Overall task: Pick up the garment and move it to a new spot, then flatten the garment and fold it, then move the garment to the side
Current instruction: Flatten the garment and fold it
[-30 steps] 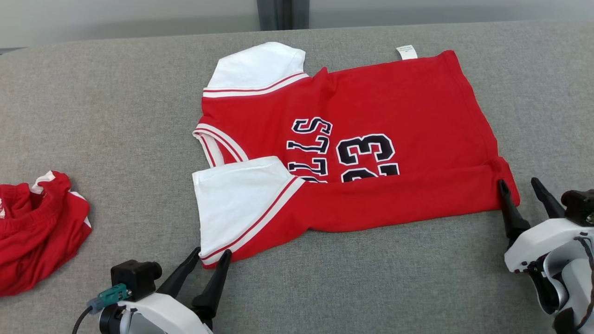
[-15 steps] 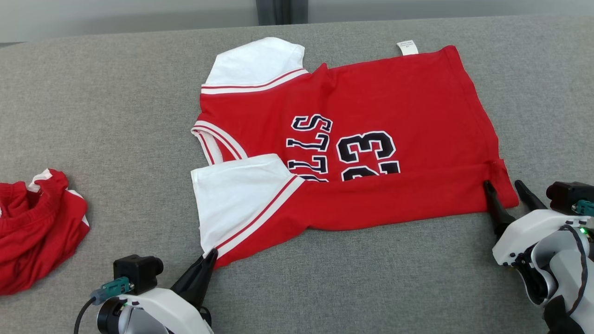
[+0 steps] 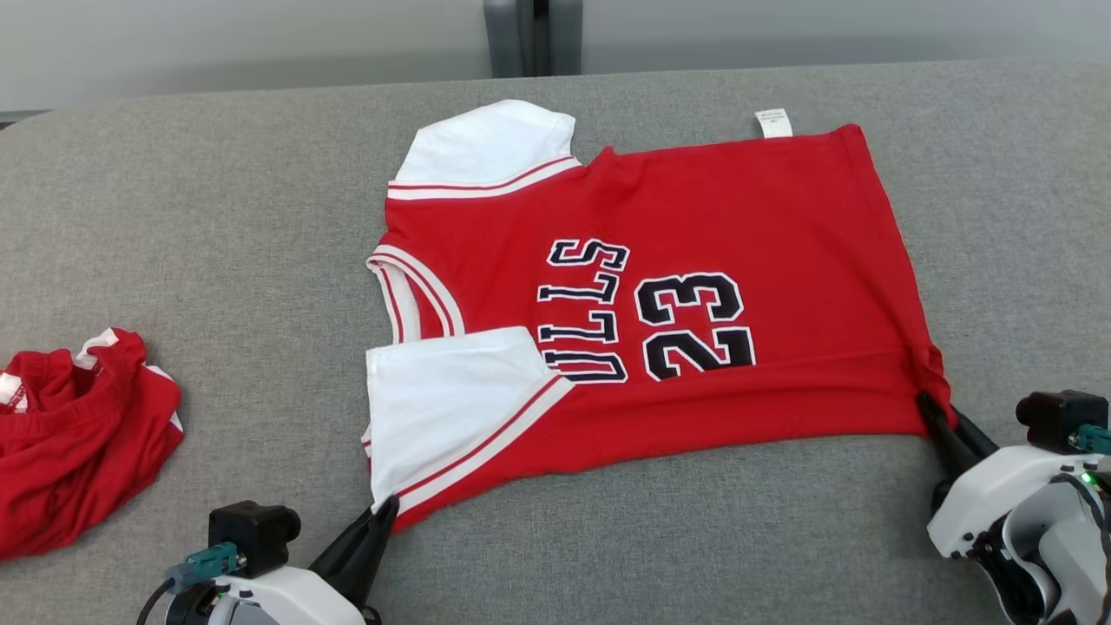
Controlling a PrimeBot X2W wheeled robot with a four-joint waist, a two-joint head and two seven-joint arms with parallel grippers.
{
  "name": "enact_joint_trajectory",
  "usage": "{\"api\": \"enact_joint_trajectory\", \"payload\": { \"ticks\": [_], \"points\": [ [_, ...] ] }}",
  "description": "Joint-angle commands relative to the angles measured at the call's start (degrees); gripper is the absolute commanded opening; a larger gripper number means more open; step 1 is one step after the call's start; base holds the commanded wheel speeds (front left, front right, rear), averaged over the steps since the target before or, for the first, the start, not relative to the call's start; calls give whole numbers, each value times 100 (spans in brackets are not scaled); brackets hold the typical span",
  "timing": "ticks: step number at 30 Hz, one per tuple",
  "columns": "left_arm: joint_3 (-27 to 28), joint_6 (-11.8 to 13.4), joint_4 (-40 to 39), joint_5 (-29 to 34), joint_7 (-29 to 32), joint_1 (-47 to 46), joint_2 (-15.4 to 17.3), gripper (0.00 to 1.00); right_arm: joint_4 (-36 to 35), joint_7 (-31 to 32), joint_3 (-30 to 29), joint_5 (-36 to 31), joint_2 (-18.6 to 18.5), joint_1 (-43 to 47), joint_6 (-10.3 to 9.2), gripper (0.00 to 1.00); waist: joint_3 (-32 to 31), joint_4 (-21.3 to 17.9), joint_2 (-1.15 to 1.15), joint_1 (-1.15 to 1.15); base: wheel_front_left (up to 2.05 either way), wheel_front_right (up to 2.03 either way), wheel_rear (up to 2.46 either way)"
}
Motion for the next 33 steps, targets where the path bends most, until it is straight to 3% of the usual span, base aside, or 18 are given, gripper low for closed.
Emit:
{"api": "enact_joint_trajectory", "payload": {
  "ticks": [1,11,21,27,28,31,32,33],
  "points": [
    [12,38,-67,18,18,75,69,0,37,81,75,74,-114,291,-13,0,-40,-7,0,0,0,0,0],
    [-74,151,-613,-12,269,510,308,0,-869,328,174,429,-634,1018,-13,0,-189,17,0,0,0,0,0],
    [-125,388,-1265,27,605,891,583,0,-2053,762,-450,297,-1103,2144,-13,0,-209,58,0,0,0,0,0],
    [-188,462,-1285,14,693,875,543,0,-2457,1057,-1046,-145,-930,2375,-13,0,-183,1,0,0,0,0,0],
    [-205,447,-1241,1,676,819,487,0,-2466,1093,-1123,-243,-874,2371,-13,6,-180,-4,0,0,0,0,0],
    [-235,415,-1041,-17,590,640,315,0,-2424,1157,-1383,-550,-645,2356,-13,40,-174,6,0,0,0,0,0],
    [-240,421,-961,-21,562,593,262,7,-2427,1181,-1448,-637,-561,2346,-12,51,-175,5,0,0,0,0,0],
    [-242,427,-881,-28,523,550,205,18,-2451,1175,-1510,-739,-479,2334,-9,72,-178,0,0,0,0,0,0]
  ]
}}
